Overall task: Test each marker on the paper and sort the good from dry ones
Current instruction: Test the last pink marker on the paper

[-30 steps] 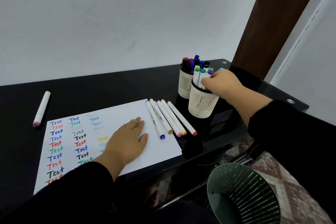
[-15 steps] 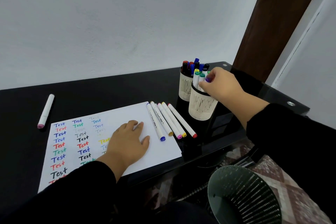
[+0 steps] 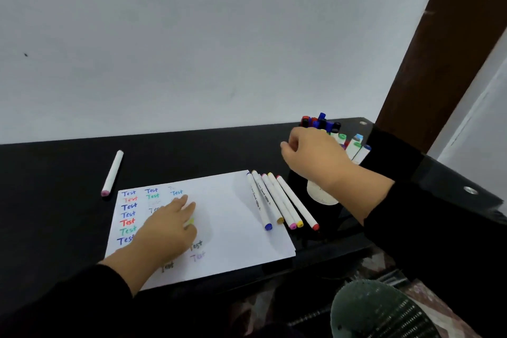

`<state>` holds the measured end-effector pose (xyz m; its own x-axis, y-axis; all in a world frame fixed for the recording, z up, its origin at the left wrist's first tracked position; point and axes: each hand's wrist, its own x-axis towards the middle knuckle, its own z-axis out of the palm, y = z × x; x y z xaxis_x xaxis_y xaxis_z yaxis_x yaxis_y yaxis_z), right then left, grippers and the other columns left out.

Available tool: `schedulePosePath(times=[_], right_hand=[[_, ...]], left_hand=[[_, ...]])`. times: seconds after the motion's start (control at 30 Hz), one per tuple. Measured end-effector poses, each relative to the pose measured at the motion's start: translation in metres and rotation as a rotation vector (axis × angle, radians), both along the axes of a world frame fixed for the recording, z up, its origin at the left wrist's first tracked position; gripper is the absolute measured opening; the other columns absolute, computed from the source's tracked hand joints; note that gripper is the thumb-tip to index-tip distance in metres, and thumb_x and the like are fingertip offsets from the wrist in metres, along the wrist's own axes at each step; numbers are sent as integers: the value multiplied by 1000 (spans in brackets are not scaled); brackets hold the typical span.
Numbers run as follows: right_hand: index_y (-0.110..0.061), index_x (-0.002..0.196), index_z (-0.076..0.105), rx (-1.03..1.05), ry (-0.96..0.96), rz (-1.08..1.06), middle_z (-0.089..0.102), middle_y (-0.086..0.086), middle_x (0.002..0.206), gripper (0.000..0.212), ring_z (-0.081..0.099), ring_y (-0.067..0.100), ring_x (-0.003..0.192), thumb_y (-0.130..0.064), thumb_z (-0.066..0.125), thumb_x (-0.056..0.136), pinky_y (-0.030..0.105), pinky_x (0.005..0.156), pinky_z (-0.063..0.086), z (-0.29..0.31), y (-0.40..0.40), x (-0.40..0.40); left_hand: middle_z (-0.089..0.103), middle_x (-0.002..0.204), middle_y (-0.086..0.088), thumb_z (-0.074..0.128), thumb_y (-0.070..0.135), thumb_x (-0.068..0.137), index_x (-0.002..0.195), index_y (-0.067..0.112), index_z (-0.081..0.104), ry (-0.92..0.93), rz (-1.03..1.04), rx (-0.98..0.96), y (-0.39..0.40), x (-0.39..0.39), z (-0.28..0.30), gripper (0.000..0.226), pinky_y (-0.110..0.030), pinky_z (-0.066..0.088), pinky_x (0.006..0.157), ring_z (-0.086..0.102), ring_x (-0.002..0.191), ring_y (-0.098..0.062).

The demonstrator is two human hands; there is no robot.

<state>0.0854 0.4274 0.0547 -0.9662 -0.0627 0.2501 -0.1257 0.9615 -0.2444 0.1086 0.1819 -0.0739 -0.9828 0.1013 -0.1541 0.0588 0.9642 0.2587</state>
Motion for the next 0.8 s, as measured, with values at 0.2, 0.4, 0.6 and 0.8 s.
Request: schedulePosePath(times=[0.2, 0.4, 0.6, 0.8], right_hand=[[-13, 83, 54, -10, -53, 193, 59, 4, 79, 26, 50, 15, 66, -33, 44, 96, 25, 54, 38, -19, -65, -10], [-15, 82, 53, -34, -111, 311, 56, 1, 76, 24, 48, 13, 63, -34, 46, 95, 25, 53, 37, -52, -125, -33], [-19, 87, 54, -65, -212, 384, 60, -2, 82, 20, 54, 12, 69, -36, 48, 95, 25, 54, 41, -78, -182, -65], [-16, 92, 60, -165, -337, 401, 60, -2, 86, 22, 57, 15, 79, -36, 50, 94, 28, 64, 42, -96, -243, -105]], left_hand=[[-2, 157, 11, 31, 35, 98, 150, 28, 13, -22, 140, -5, -62, 19, -7, 55, -32, 9, 116, 2, 144, -11], [-6, 155, 15, 34, 45, 97, 149, 33, 8, -57, 150, 26, -97, 28, -9, 59, -30, 6, 115, 0, 144, -13], [-13, 153, 17, 32, 55, 94, 149, 32, 0, -44, 137, 5, -115, 27, -11, 67, -27, 2, 113, -7, 142, -7], [-11, 155, 12, 30, 59, 93, 149, 29, 0, -12, 174, -32, -127, 19, -18, 71, -26, 1, 112, -5, 143, -8]])
